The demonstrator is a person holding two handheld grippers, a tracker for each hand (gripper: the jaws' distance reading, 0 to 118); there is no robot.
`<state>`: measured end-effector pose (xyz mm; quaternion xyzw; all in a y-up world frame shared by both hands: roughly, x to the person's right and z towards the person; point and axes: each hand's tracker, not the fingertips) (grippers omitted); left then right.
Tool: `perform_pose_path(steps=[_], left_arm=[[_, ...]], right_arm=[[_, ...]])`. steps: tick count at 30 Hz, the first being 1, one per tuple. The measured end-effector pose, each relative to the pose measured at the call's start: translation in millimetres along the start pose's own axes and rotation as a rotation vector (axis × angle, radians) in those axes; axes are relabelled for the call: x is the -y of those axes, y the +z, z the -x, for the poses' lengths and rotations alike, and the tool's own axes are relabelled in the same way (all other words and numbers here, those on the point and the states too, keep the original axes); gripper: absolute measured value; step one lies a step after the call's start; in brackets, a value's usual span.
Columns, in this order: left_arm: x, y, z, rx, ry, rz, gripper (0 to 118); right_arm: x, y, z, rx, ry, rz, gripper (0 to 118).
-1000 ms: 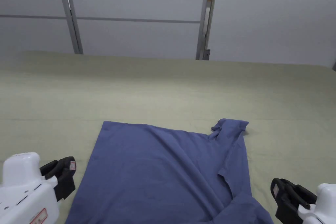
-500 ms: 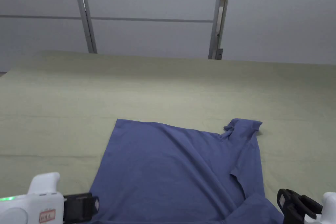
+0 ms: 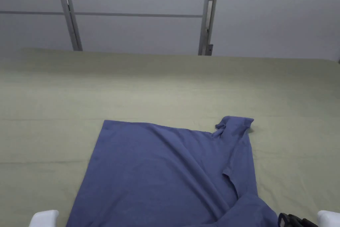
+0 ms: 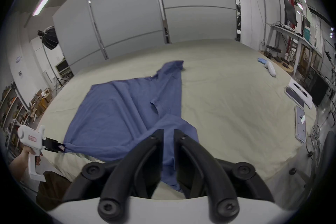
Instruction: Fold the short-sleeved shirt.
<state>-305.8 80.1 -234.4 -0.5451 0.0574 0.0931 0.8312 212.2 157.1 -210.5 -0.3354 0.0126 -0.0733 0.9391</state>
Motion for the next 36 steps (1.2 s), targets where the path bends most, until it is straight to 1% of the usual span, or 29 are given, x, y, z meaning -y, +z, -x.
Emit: perform_pose_path(steps=[1, 2, 3, 4, 5, 6, 9, 10, 11, 12, 13, 14, 15, 16, 17, 20, 24, 28, 31, 34, 36], left_arm=[[0, 3, 0, 0.019, 0.000, -0.017, 16], [0, 6, -1, 0.029, 0.005, -0.025, 16], [0, 8, -2, 0.025, 0.001, -0.027, 16], [-1, 8, -1, 0.022, -0.009, -0.035, 16], [-1, 9, -1, 0.015, -0.021, -0.044, 16], [0, 11, 0, 0.016, -0.027, -0.048, 16], [1, 17, -3, 0.019, -0.023, -0.059, 16], [1, 18, -3, 0.024, -0.019, -0.059, 16], [1, 20, -3, 0.026, -0.015, -0.062, 16], [1, 21, -3, 0.026, -0.014, -0.065, 16], [2, 22, -3, 0.026, -0.012, -0.065, 16], [2, 24, -3, 0.028, -0.012, -0.066, 16], [2, 25, -3, 0.031, -0.012, -0.069, 16], [1, 27, -3, 0.034, -0.009, -0.077, 16], [1, 30, -3, 0.038, -0.006, -0.082, 16], [-6, 44, -6, 0.060, 0.003, -0.132, 16], [-36, 61, -11, 0.086, 0.012, -0.206, 15], [-85, 57, -18, 0.096, 0.030, -0.242, 15], [-124, 29, -24, 0.078, 0.034, -0.227, 15], [-155, -7, -28, 0.047, 0.065, -0.174, 15], [-168, -31, -32, 0.008, 0.077, -0.118, 15]], right_arm=[[1, -7, -4, -0.006, -0.021, 0.057, 107], [1, -16, -9, -0.011, -0.043, 0.144, 117], [4, -26, -14, -0.002, -0.069, 0.224, 118], [11, -32, -17, -0.011, -0.093, 0.249, 118], [15, -34, -20, -0.012, -0.100, 0.232, 118], [19, -38, -23, -0.020, -0.109, 0.252, 116], [31, -57, -26, -0.020, -0.152, 0.418, 115], [36, -63, -29, -0.012, -0.173, 0.457, 109], [40, -66, -30, -0.013, -0.188, 0.452, 95], [44, -67, -30, -0.016, -0.193, 0.438, 74], [46, -66, -29, -0.009, -0.194, 0.432, 41], [47, -64, -27, -0.005, -0.196, 0.424, 30], [47, -60, -26, -0.011, -0.203, 0.392, 24], [46, -56, -23, -0.020, -0.206, 0.362, 17], [45, -53, -21, -0.025, -0.198, 0.340, 11], [31, -40, -16, -0.017, -0.149, 0.228, 9], [-10, -30, -10, -0.018, -0.101, 0.060, 9], [-61, -54, -6, -0.025, -0.045, 0.005, 9], [-88, -91, -1, -0.016, -0.003, 0.005, 9], [-101, -142, 5, 0.008, 0.052, 0.083, 9], [-100, -172, 9, 0.020, 0.070, 0.136, 9]])
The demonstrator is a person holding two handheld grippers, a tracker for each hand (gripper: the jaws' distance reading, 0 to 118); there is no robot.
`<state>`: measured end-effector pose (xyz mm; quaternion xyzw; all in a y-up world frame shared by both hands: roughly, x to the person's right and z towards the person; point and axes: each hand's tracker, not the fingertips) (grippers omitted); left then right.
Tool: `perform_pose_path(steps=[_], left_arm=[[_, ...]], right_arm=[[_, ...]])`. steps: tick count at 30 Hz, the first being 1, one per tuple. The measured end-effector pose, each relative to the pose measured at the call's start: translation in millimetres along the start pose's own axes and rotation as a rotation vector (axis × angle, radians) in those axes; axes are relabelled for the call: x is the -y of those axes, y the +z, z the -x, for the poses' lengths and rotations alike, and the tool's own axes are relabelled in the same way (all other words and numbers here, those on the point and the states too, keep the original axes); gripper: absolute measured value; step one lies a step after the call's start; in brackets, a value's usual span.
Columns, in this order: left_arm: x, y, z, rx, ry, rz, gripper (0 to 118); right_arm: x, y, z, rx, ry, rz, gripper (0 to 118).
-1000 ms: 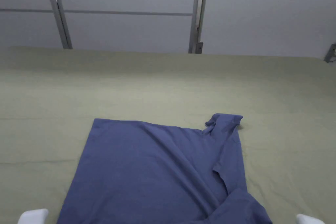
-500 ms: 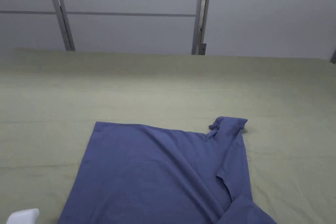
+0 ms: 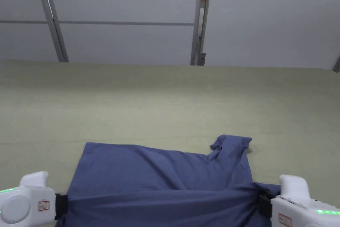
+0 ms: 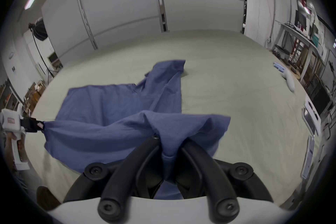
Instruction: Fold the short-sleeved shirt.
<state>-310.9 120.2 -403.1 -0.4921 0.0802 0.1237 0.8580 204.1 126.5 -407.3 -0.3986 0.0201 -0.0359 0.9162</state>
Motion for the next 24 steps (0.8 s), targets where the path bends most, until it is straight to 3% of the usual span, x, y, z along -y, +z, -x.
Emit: perform_pose_path(steps=[4, 10, 12, 13, 15, 16, 17, 21, 22, 23, 24], left_arm=[[-5, -42, -8, -0.056, -0.032, 0.071, 15], [-3, -52, -5, -0.041, 0.002, 0.065, 16], [-2, -43, -1, -0.026, -0.017, 0.059, 20], [-1, -38, 0, -0.025, -0.021, 0.055, 41], [3, -20, 2, -0.038, -0.024, 0.000, 98], [7, -7, 4, -0.009, -0.027, -0.044, 115], [13, 8, 7, 0.026, -0.024, -0.100, 118], [46, 66, 8, 0.106, -0.032, -0.351, 117], [57, 80, 8, 0.135, -0.046, -0.405, 102], [69, 94, 6, 0.168, -0.062, -0.462, 77], [81, 107, 4, 0.193, -0.089, -0.512, 47]], right_arm=[[5, -48, 6, 0.052, 0.064, 0.104, 9], [15, -68, 0, 0.045, 0.062, 0.140, 9], [12, -62, 0, 0.041, 0.068, 0.136, 17], [11, -58, -1, 0.045, 0.069, 0.124, 42], [10, -38, -2, 0.057, 0.052, 0.056, 102], [10, -28, -4, 0.037, 0.033, 0.021, 116], [13, -12, -7, 0.010, 0.012, -0.028, 116], [24, 48, -9, -0.025, -0.058, -0.214, 113], [29, 64, -9, -0.038, -0.080, -0.256, 105], [35, 79, -10, -0.075, -0.101, -0.295, 84], [40, 90, -12, -0.119, -0.118, -0.322, 54]])
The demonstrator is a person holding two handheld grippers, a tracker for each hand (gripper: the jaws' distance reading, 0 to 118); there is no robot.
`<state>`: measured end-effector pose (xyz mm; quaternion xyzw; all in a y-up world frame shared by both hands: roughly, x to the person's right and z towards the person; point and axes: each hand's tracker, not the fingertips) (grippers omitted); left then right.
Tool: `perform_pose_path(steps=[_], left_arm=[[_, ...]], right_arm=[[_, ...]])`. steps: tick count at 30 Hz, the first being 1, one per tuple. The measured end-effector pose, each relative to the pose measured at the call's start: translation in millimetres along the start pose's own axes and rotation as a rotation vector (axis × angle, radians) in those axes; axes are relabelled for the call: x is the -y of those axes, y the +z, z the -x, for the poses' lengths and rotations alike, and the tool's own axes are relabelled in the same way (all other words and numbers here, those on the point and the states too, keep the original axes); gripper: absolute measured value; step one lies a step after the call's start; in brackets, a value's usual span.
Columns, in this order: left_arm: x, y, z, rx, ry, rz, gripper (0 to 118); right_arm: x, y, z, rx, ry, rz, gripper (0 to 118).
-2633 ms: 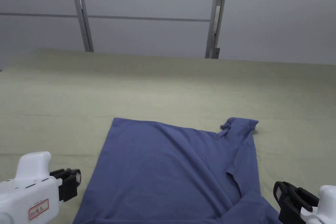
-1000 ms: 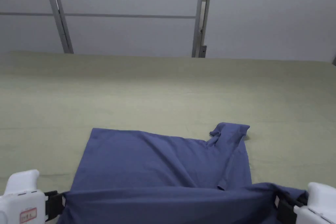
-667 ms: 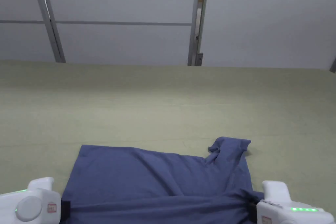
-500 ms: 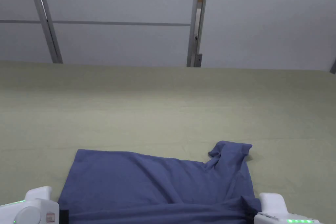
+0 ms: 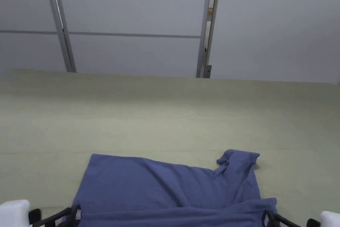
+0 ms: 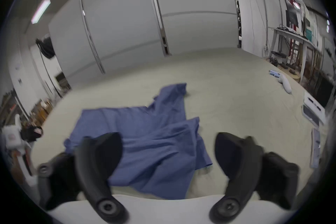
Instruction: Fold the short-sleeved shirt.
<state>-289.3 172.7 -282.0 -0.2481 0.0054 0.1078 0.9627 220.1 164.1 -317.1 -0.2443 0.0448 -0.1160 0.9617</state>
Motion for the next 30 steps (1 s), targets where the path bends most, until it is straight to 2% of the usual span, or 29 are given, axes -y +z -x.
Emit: perform_pose_path(steps=[1, 2, 3, 4, 6, 9, 10, 14, 18, 19, 20, 21, 22, 23, 25, 26, 28, 30], left_arm=[[6, 15, -8, -0.024, -0.022, -0.053, 9], [12, 28, -16, -0.059, -0.049, -0.071, 5], [17, 38, -22, -0.076, -0.053, -0.073, 5], [22, 47, -26, -0.078, -0.028, -0.071, 5], [32, 63, -29, -0.013, 0.060, -0.041, 1], [44, 66, -33, -0.058, 0.028, -0.024, 1], [47, 65, -34, -0.065, 0.013, -0.015, 1], [46, 61, -30, -0.067, 0.021, 0.022, 1], [27, 34, -14, -0.081, 0.025, 0.112, 1], [22, 24, -10, -0.090, 0.027, 0.115, 4], [15, 13, -6, -0.119, 0.027, 0.132, 20], [10, -2, -1, -0.145, 0.024, 0.152, 48], [6, -15, 3, -0.148, 0.029, 0.169, 98], [6, -31, 8, -0.164, 0.043, 0.225, 114], [14, -56, 20, -0.116, 0.080, 0.277, 115], [21, -71, 26, -0.147, 0.119, 0.358, 113], [37, -91, 33, -0.161, 0.139, 0.488, 104], [55, -101, 38, -0.185, 0.130, 0.535, 94]], right_arm=[[2, 13, 0, -0.034, -0.029, -0.026, 11], [4, 23, 0, -0.045, -0.042, -0.032, 6], [8, 31, 2, -0.026, -0.028, -0.041, 6], [13, 42, 7, 0.033, -0.005, -0.085, 6], [19, 57, 7, 0.004, 0.049, -0.083, 6], [28, 68, 7, 0.002, 0.076, -0.055, 6], [26, 71, 20, -0.002, 0.080, -0.048, 6], [24, 83, 31, -0.014, 0.073, -0.032, 6], [23, 80, 30, -0.028, 0.074, -0.021, 6], [23, 80, 30, -0.029, 0.078, -0.020, 6], [22, 78, 31, -0.029, 0.081, -0.017, 6], [21, 76, 31, -0.030, 0.081, -0.008, 6], [20, 75, 36, -0.031, 0.078, -0.003, 6], [20, 74, 38, -0.032, 0.072, 0.002, 6], [21, 72, 40, -0.036, 0.060, 0.009, 6], [23, 68, 37, -0.039, 0.051, 0.014, 6], [25, 65, 36, -0.044, 0.027, 0.026, 6], [31, 57, 28, -0.029, 0.021, 0.049, 6]])
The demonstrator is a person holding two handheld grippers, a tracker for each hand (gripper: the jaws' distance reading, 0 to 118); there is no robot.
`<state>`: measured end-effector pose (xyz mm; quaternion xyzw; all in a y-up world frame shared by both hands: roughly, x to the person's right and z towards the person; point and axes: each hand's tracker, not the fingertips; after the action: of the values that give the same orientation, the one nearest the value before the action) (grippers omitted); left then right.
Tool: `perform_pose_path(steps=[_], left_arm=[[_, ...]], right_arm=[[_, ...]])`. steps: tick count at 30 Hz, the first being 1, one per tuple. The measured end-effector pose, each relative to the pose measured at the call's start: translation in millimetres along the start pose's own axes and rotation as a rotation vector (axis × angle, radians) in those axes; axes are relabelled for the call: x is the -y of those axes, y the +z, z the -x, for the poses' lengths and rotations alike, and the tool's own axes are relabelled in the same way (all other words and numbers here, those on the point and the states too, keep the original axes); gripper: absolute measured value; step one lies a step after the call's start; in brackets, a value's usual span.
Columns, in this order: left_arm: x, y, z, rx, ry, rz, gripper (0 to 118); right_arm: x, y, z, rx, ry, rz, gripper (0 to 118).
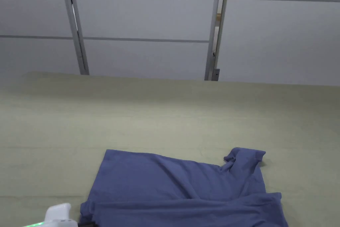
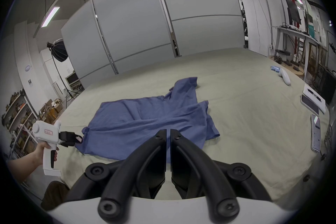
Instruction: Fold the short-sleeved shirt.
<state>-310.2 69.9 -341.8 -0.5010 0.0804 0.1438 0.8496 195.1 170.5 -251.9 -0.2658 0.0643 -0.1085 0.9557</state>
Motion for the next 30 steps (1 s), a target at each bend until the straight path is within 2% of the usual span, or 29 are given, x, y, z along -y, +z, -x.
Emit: perform_pose_path(steps=[1, 2, 3, 4, 5, 6, 7, 8, 9, 10, 11, 15, 16, 18, 19, 20, 21, 22, 23, 27, 30], left_arm=[[4, -7, 1, -0.051, 0.009, 0.023, 87], [10, -9, 1, -0.083, 0.025, 0.022, 86], [12, -2, -2, -0.083, 0.020, -0.059, 85], [11, 1, -7, -0.075, 0.025, -0.041, 85], [9, 3, -10, -0.095, 0.025, -0.036, 79], [9, 7, -11, -0.084, 0.017, -0.039, 66], [8, 9, -12, -0.034, 0.010, -0.048, 37], [8, 11, -15, 0.010, 0.017, -0.050, 15], [8, 14, -18, 0.024, 0.018, -0.047, 11], [9, 16, -22, 0.004, 0.005, -0.047, 11], [10, 18, -25, -0.006, -0.019, -0.060, 11], [10, 19, -28, 0.000, -0.041, -0.053, 11], [9, 18, -27, -0.001, -0.041, -0.052, 11], [9, 18, -24, -0.001, -0.032, -0.044, 11], [10, 18, -24, -0.002, -0.027, -0.041, 11], [10, 19, -23, -0.002, -0.025, -0.041, 11], [10, 19, -22, 0.000, -0.024, -0.041, 11], [10, 19, -21, 0.000, -0.026, -0.039, 11], [10, 20, -21, -0.001, -0.031, -0.036, 11], [10, 34, -27, 0.026, -0.035, -0.049, 11], [13, 53, -33, 0.057, -0.034, -0.072, 11]], right_arm=[[2, -4, -2, 0.011, 0.000, 0.018, 6], [4, -9, -3, 0.020, 0.000, 0.044, 6], [6, -14, -5, 0.028, -0.001, 0.070, 6], [9, -20, -9, 0.038, 0.001, 0.096, 6], [12, -27, -11, 0.057, 0.008, 0.132, 6], [15, -35, -13, 0.079, 0.015, 0.170, 9], [16, -44, -15, 0.096, 0.022, 0.208, 34], [20, -57, -20, 0.107, 0.023, 0.255, 68], [24, -71, -26, 0.125, 0.020, 0.329, 105], [27, -82, -30, 0.142, 0.009, 0.348, 118], [29, -89, -35, 0.152, 0.005, 0.308, 118], [33, -126, -47, 0.086, -0.110, 0.423, 116], [35, -135, -49, 0.054, -0.134, 0.441, 108], [37, -148, -49, 0.088, -0.149, 0.451, 76], [36, -149, -46, 0.167, -0.114, 0.450, 66], [33, -145, -43, 0.124, -0.098, 0.422, 49], [31, -142, -46, 0.084, -0.092, 0.401, 21], [29, -139, -47, 0.053, -0.100, 0.390, 9], [26, -135, -47, 0.077, -0.104, 0.379, 9], [7, -113, -51, 0.017, -0.092, 0.331, 8], [-12, -87, -59, 0.016, -0.111, 0.269, 8]])
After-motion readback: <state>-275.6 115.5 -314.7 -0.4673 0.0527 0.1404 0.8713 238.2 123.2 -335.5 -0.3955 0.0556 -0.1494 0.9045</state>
